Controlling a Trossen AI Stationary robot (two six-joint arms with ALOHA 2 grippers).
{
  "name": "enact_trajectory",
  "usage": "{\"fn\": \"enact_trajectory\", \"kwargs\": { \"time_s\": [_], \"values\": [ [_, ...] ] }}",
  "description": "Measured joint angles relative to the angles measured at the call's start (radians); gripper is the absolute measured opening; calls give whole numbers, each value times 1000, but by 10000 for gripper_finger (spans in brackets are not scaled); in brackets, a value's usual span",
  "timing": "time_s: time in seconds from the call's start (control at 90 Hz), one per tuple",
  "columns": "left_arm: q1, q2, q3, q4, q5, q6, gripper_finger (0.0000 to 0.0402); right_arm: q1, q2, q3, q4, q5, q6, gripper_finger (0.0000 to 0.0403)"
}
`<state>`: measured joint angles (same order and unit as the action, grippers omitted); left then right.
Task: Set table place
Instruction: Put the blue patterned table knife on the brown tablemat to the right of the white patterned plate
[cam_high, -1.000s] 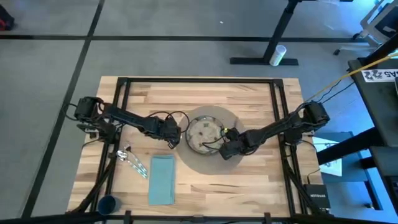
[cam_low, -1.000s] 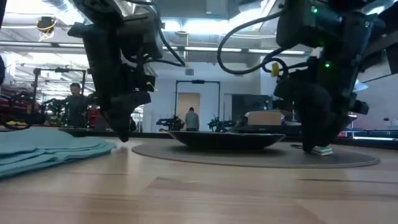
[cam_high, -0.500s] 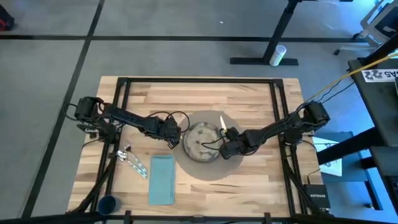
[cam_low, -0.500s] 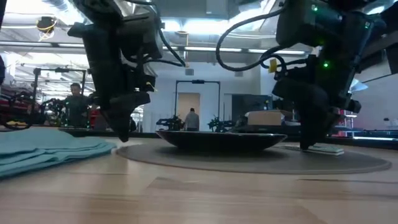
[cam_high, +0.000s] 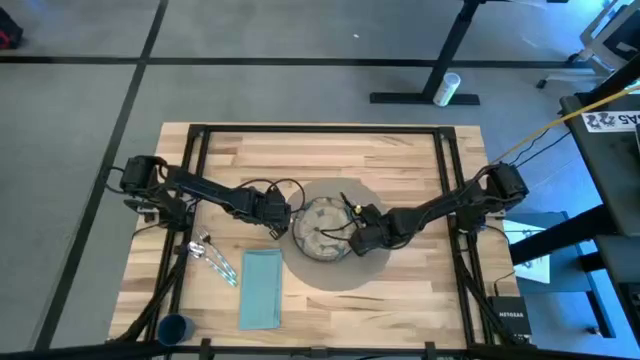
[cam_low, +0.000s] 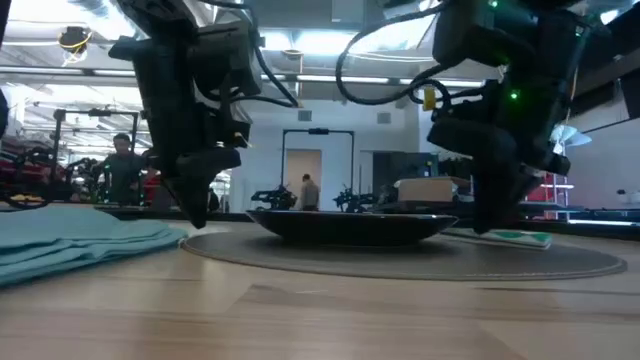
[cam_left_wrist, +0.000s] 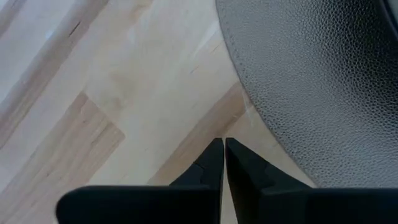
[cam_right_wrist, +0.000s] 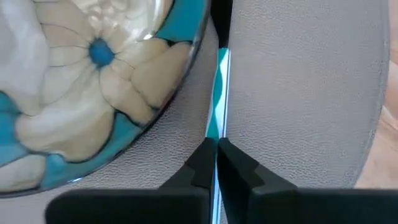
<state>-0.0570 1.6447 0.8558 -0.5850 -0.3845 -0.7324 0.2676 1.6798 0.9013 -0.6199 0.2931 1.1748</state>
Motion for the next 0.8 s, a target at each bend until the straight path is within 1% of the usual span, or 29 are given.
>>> {"fn": "enact_trajectory", "kwargs": {
  "time_s": [0.189,0.356,0.567,0.689,0.8],
  "values": [
    [0,0,0,0,0,0,0,0,0,3,32,-28,-5,0],
    [0,0,0,0,0,0,0,0,-2,4,20,-58,-30,1],
    [0,0,0,0,0,0,0,0,-2,4,28,-69,-56,3],
    [0,0,0,0,0,1,0,0,-2,4,65,-70,-82,26],
    [0,0,0,0,0,7,0,0,-2,4,98,-75,-118,66]
  ]
}}
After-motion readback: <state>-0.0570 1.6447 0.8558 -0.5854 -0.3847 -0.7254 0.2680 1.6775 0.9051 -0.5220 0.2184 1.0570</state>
